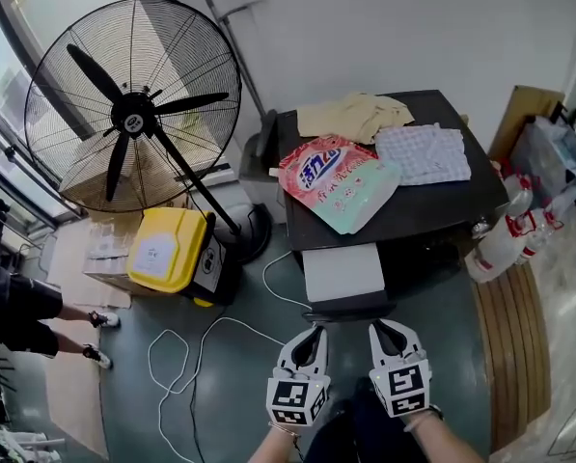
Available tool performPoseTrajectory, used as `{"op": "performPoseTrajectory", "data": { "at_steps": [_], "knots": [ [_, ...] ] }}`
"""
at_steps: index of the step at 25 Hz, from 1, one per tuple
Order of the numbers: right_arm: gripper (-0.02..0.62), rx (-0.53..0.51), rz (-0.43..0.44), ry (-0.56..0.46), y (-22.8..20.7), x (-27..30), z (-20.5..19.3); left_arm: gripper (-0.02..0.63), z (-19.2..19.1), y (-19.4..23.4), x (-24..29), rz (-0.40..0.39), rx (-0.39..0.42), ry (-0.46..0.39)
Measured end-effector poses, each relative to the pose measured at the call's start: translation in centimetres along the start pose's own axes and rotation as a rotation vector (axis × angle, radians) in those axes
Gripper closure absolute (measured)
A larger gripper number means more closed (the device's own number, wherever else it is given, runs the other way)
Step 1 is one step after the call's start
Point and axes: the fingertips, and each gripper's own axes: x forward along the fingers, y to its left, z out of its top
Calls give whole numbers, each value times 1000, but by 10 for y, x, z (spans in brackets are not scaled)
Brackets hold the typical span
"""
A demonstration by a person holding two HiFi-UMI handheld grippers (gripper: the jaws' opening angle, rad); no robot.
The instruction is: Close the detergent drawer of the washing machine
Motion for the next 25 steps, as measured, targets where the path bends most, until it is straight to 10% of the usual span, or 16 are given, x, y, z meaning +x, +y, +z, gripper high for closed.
{"op": "performPoseTrajectory", "data": {
  "at_steps": [25],
  "knots": [
    [564, 26, -41, 24, -18, 30, -26, 575, -25, 22, 29, 35, -29, 19]
  ]
}}
